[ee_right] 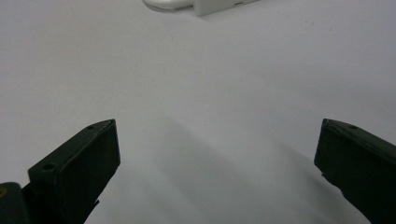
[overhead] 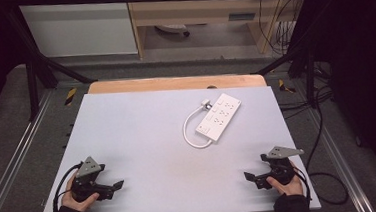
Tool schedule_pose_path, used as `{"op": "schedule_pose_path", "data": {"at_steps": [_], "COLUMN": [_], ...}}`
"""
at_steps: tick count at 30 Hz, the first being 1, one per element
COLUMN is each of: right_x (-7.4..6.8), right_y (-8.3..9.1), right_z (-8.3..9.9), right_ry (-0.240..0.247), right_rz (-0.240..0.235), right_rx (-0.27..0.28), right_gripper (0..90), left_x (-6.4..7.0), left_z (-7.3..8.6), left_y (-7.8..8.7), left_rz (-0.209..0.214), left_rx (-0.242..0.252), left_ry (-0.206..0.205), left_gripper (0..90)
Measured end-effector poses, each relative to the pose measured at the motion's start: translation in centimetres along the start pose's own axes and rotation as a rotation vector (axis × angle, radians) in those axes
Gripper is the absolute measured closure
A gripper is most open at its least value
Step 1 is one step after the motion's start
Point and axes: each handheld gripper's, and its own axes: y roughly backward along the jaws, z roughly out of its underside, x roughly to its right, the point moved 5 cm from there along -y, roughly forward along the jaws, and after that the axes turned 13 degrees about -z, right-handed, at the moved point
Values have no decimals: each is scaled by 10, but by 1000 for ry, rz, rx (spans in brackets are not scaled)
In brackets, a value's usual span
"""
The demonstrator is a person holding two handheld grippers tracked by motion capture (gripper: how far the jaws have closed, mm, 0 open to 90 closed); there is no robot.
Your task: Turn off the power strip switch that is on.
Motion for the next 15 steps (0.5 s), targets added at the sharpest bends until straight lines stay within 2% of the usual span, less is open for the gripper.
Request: {"op": "schedule_pose_path", "data": {"at_steps": [15], "right_x": [-4], "right_y": [-3], "right_z": [-3], "right_ry": [20], "right_rz": [10], "right_rx": [-7], "right_gripper": [5], "left_x": [2], "left_z": [1], "left_y": [0], "left_rz": [-1], "left_rx": [-4], "left_ry": [-5], "left_gripper": [51]}}
